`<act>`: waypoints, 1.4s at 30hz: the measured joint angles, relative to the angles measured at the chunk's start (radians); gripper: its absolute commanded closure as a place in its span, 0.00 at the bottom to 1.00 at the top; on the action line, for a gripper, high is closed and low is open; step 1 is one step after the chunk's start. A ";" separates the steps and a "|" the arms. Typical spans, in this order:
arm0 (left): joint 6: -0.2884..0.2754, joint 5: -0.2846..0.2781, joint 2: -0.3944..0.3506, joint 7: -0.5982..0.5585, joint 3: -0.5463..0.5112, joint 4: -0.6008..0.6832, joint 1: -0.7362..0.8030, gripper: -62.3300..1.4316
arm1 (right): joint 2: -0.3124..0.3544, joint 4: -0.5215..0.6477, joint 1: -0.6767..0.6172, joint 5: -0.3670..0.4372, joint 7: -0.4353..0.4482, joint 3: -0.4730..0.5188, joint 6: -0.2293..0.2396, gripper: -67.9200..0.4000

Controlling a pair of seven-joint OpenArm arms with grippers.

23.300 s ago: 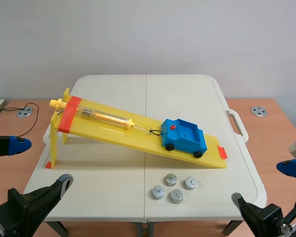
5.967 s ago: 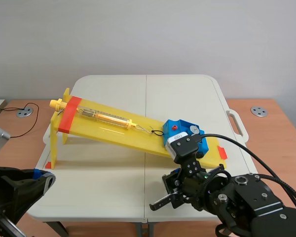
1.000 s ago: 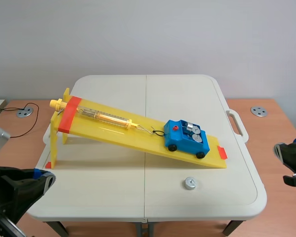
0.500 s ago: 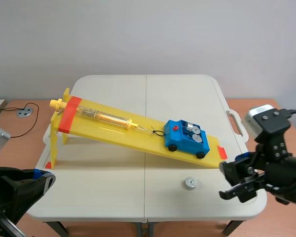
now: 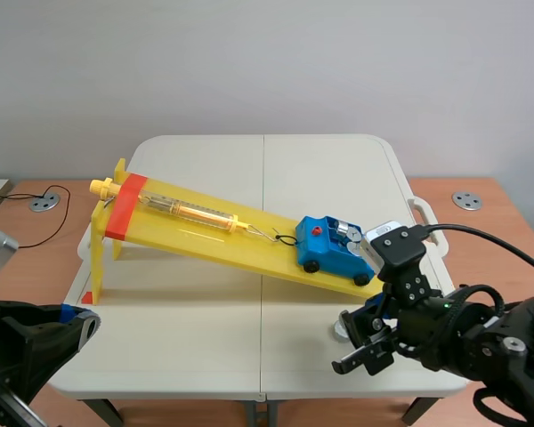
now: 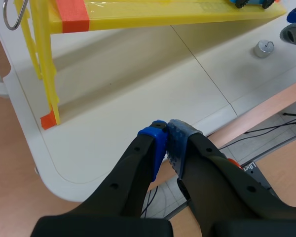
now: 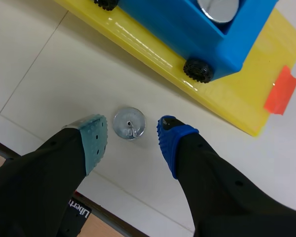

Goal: Place the four metal weights on the blue cart on the ramp.

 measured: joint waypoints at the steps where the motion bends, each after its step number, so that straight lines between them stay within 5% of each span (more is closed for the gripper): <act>1: 0.000 0.000 0.000 0.000 0.000 0.000 0.000 0.92 | -0.002 -0.014 0.008 -0.010 0.004 -0.006 -0.001 0.63; 12: 0.000 0.000 0.000 0.000 0.000 0.000 0.000 0.92 | -0.062 -0.143 0.082 -0.044 0.029 -0.041 -0.020 0.64; 42: 0.000 0.000 0.000 0.022 0.000 0.000 0.000 0.92 | -0.066 -0.150 0.080 -0.044 0.006 -0.061 -0.061 0.71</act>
